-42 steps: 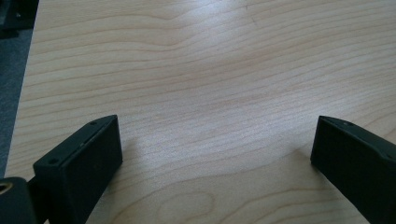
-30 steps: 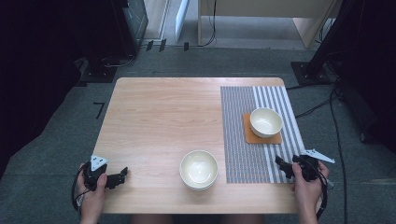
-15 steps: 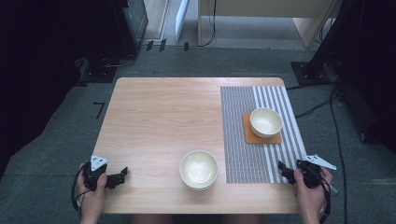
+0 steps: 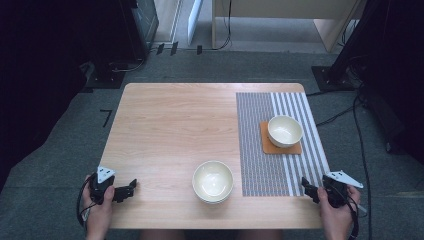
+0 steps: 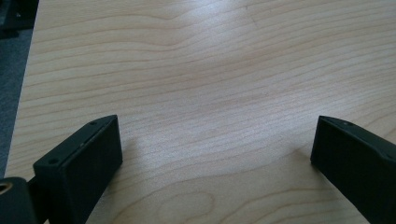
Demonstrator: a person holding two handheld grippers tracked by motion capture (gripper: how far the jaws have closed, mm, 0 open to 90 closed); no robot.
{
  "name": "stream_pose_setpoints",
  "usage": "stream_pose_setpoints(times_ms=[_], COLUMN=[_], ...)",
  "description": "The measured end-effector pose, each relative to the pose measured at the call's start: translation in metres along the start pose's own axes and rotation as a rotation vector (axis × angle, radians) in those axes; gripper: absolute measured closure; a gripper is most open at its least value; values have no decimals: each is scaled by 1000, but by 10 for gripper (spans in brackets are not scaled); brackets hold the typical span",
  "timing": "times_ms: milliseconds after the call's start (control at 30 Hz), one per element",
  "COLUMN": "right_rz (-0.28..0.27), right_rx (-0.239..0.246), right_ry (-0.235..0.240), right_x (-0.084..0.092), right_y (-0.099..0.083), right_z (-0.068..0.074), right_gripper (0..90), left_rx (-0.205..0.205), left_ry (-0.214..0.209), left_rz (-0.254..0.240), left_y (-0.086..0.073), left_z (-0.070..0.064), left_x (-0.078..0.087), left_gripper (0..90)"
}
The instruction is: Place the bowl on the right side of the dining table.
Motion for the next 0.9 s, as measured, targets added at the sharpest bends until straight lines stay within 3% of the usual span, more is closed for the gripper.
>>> stream_pose_setpoints(times_ms=[267,667,900], right_rz=[7,4,4], right_rx=[-4,69,70], right_ry=[-10,-36,-36], right_x=[5,5,5], right_y=[-6,-10,-11], right_z=[-5,-3,-3], right_gripper=[197,189,187], left_rx=[0,2,2], left_ry=[0,3,3], left_rz=[0,0,0], left_y=[0,0,0], left_z=[0,0,0], left_x=[0,0,0], left_gripper=[16,17,17])
Point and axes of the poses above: each handheld gripper's, and its own axes: x roughly backward along the jaws, y roughly out of its top, z roughly to its left, the point moved 8 cm from there along -x, roughly forward along the jaws, and after that the axes turned 10 degrees about -z, right-handed, at the moved point
